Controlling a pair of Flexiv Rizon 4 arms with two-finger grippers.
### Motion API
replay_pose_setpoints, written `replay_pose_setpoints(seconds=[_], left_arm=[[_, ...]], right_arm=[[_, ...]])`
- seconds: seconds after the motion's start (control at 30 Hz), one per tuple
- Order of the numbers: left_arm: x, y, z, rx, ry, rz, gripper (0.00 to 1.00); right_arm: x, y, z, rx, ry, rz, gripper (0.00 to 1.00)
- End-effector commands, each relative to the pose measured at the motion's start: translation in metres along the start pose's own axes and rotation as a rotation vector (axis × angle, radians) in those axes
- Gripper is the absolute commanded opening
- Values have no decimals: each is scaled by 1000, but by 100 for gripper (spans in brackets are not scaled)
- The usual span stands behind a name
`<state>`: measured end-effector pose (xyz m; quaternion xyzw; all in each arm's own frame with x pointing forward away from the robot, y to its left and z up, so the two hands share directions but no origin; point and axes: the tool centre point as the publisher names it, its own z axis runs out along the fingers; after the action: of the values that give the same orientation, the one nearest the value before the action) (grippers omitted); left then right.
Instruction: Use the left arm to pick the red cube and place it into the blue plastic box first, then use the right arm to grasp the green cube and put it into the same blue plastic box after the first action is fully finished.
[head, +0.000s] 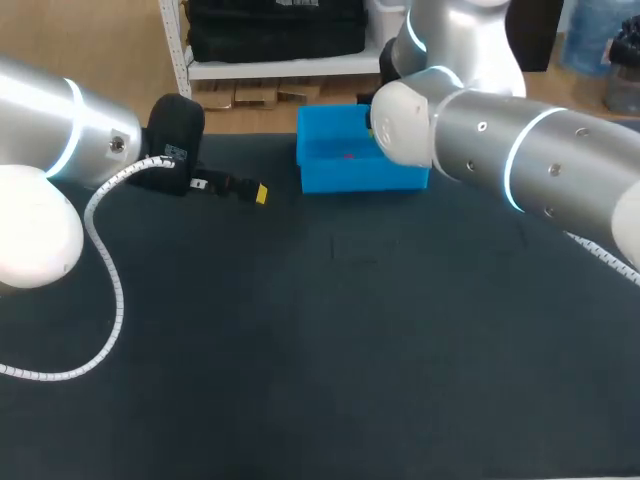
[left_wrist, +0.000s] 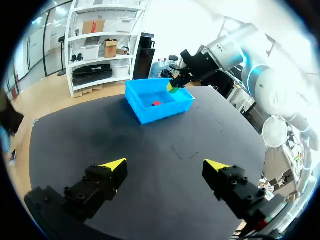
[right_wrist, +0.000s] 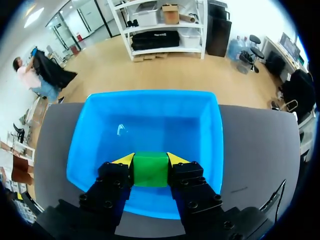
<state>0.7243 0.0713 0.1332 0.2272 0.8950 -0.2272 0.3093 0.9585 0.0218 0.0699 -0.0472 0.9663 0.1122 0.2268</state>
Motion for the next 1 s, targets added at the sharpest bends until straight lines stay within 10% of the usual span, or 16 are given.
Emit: replay_pose_setpoints(seconds=[0.03,0.13,1.0], left_arm=[[2,2,-1,12,-8,3,100],[2,2,-1,12,-8,3,100],[2,2,-1,12,-8,3,100]], right_arm=[[-6,0,1,-3,17,-2,57],[-4,0,-1,-17,12,0,100],[18,14,-90,-7,-27,-50,100]])
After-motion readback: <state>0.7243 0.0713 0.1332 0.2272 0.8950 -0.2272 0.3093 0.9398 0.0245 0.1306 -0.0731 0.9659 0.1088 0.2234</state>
